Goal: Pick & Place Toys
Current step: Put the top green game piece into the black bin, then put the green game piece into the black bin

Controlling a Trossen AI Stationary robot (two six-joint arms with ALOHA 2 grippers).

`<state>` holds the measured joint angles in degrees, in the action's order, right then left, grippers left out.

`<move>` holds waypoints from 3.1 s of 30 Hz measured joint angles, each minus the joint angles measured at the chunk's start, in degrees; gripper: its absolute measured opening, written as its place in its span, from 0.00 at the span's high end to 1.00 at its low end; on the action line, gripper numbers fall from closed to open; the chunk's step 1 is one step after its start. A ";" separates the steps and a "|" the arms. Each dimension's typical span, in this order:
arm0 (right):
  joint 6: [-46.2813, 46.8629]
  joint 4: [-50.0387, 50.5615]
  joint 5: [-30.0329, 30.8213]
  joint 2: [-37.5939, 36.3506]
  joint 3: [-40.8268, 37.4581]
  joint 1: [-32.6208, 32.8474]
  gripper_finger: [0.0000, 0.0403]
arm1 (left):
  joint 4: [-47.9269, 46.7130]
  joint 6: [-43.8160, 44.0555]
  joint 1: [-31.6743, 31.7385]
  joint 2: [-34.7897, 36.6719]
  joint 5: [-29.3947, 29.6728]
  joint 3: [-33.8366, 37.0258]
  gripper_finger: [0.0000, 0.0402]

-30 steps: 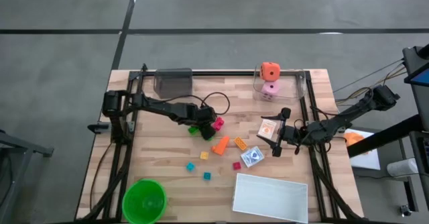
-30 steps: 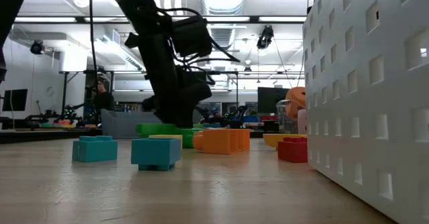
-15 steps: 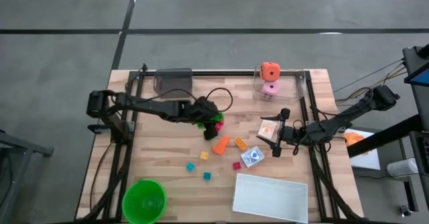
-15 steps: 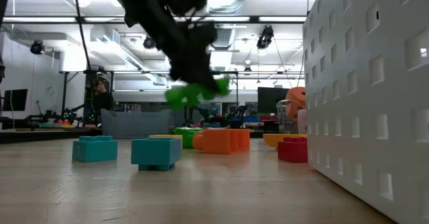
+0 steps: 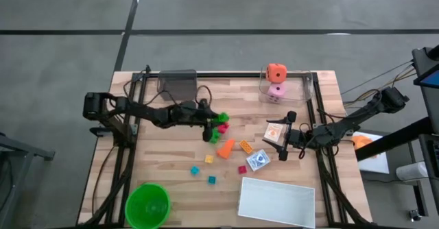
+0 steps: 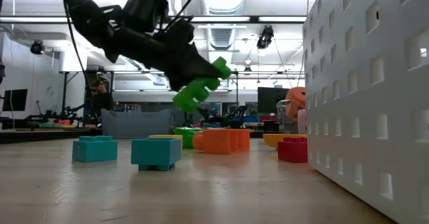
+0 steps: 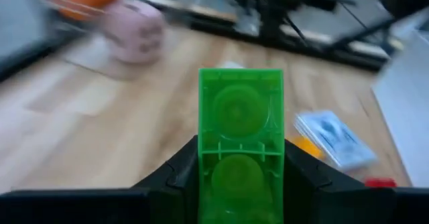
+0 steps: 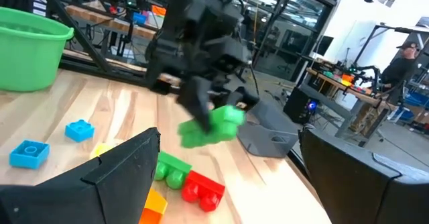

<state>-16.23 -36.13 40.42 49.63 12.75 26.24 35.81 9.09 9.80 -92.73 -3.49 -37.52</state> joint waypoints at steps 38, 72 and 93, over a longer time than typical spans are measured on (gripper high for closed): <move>0.00 0.41 0.00 0.03 0.02 0.00 0.13 | -25.32 2.85 25.33 13.38 27.97 0.46 0.36; -0.08 0.38 0.00 0.00 0.02 -0.02 0.13 | -20.46 2.41 9.85 13.77 3.73 -2.66 0.16; -0.28 0.32 0.00 -0.31 0.13 -0.04 0.13 | -33.92 16.49 -5.00 0.95 13.71 -8.45 0.16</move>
<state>-16.51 -35.81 40.42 49.32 12.88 26.20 1.89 25.59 4.80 -91.77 10.22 -45.97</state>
